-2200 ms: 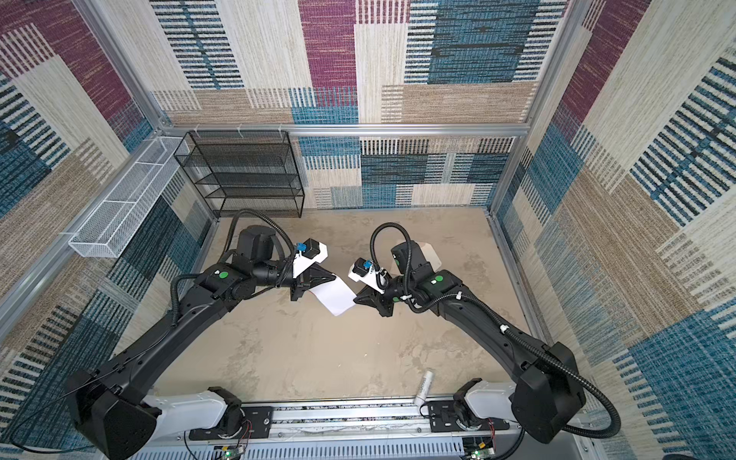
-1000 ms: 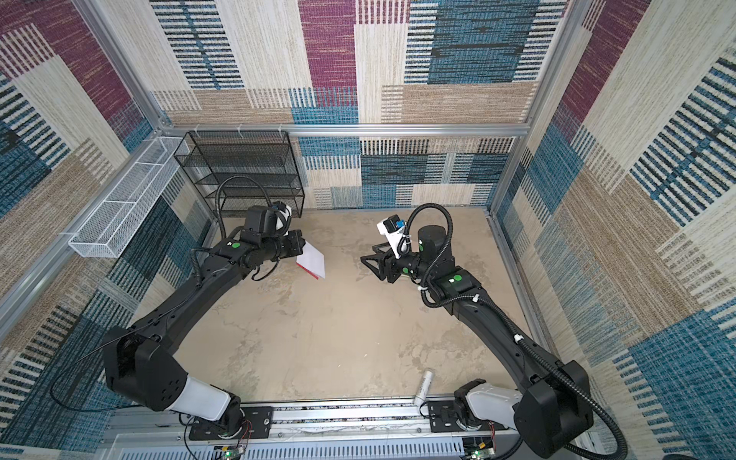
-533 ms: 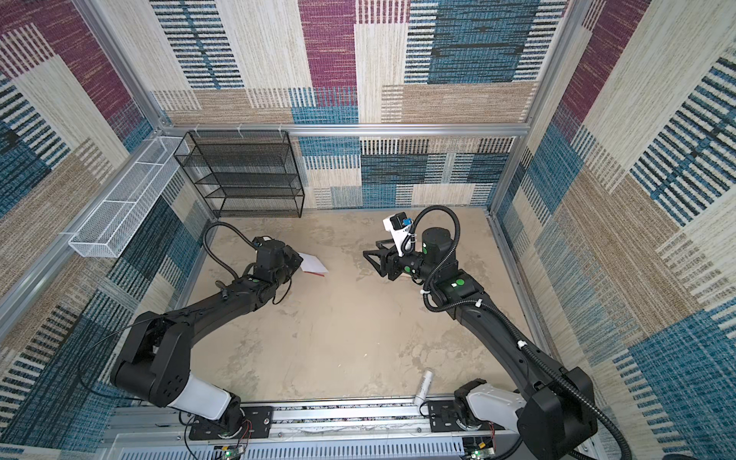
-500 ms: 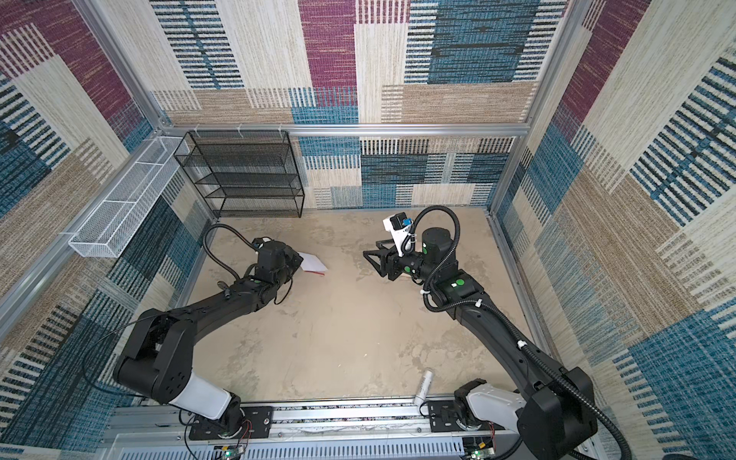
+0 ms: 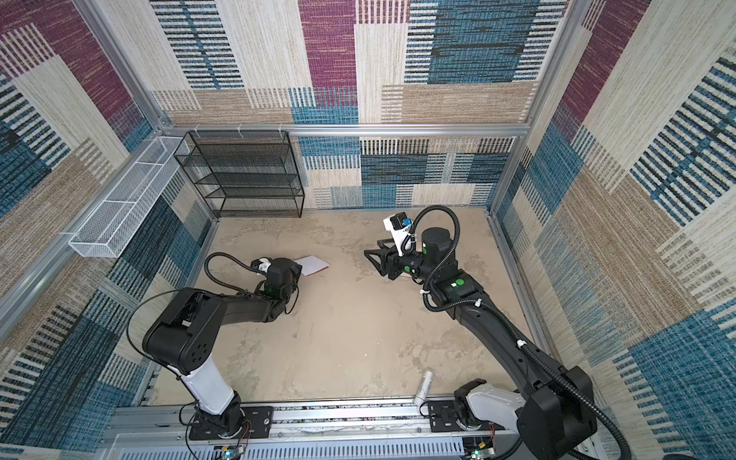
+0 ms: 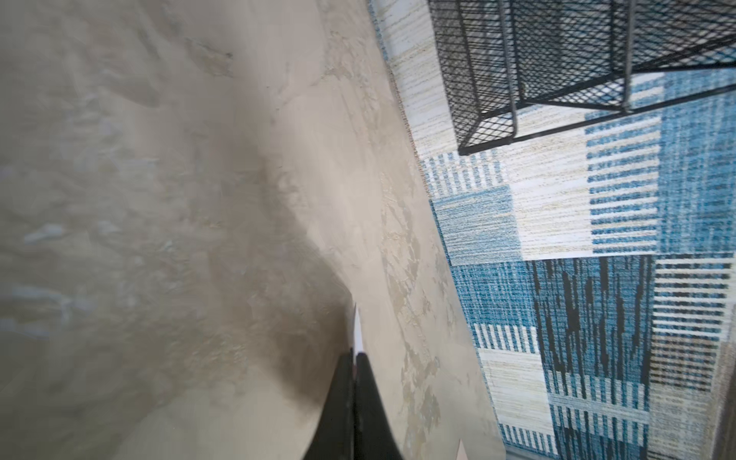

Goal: Place the letter into the envelope and seal it

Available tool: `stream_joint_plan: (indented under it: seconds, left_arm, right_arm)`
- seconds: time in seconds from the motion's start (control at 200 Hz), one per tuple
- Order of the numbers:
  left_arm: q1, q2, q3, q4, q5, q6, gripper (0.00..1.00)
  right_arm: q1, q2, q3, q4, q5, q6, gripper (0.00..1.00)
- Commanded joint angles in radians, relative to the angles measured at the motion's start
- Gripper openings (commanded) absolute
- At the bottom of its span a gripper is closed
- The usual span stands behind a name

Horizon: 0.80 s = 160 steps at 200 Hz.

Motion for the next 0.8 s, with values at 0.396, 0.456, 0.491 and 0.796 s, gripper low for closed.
stream_joint_plan:
  seconds: [0.396,0.456,0.491,0.796]
  left_arm:
    - [-0.013,-0.124,-0.063,-0.202,-0.029,-0.074,0.67]
    - [-0.016,-0.141,-0.072,-0.240,-0.020,-0.077,0.73]
    - [-0.018,-0.151,-0.075,-0.258,-0.015,-0.080,0.75]
    - [-0.026,-0.280,-0.095,-0.452,0.010,-0.072,0.82]
  right_arm:
    - [-0.001,0.034,0.019,0.024,0.024,-0.032,0.59]
    - [-0.003,0.038,0.021,0.021,0.033,-0.038,0.59]
    - [-0.005,0.039,0.022,0.021,0.037,-0.040,0.60]
    - [-0.013,0.057,0.027,0.022,0.076,-0.052,0.60]
